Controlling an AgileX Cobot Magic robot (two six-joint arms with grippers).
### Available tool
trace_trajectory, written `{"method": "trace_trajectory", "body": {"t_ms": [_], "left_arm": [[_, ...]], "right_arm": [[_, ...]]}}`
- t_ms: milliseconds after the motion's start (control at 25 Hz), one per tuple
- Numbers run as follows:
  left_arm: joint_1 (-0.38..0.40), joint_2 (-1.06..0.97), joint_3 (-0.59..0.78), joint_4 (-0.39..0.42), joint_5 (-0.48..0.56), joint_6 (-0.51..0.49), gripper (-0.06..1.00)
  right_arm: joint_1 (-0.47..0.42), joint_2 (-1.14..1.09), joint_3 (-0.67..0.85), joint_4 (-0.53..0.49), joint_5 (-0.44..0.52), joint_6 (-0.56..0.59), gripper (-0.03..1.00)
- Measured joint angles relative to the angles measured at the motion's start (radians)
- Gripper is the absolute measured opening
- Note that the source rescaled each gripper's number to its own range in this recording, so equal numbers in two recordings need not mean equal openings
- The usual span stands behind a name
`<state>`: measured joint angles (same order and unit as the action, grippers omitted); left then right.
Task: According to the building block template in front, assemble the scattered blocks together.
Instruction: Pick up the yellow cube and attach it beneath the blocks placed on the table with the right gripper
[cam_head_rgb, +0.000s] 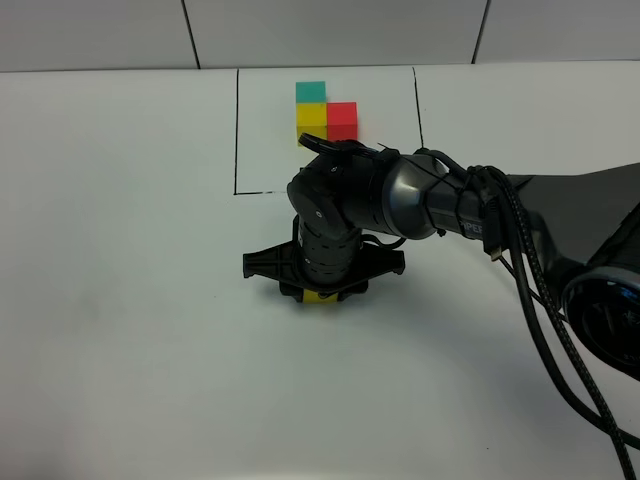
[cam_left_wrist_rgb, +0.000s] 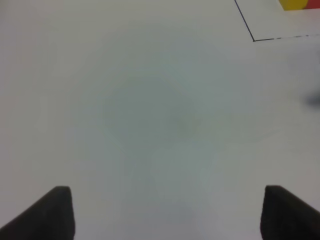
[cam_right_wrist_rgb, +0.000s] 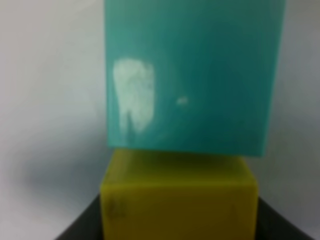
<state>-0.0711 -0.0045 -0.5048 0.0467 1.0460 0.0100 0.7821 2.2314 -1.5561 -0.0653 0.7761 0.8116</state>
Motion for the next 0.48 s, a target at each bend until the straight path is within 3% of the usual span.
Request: {"method": "trace_trajectory", "body": {"t_ms": [480], "left_arm": [[0.0,0.0,0.0,0.0,0.0,0.0,0.82]], "right_arm": [[0.0,0.0,0.001,-0.006,-0.005,0.043,0.0]]}}
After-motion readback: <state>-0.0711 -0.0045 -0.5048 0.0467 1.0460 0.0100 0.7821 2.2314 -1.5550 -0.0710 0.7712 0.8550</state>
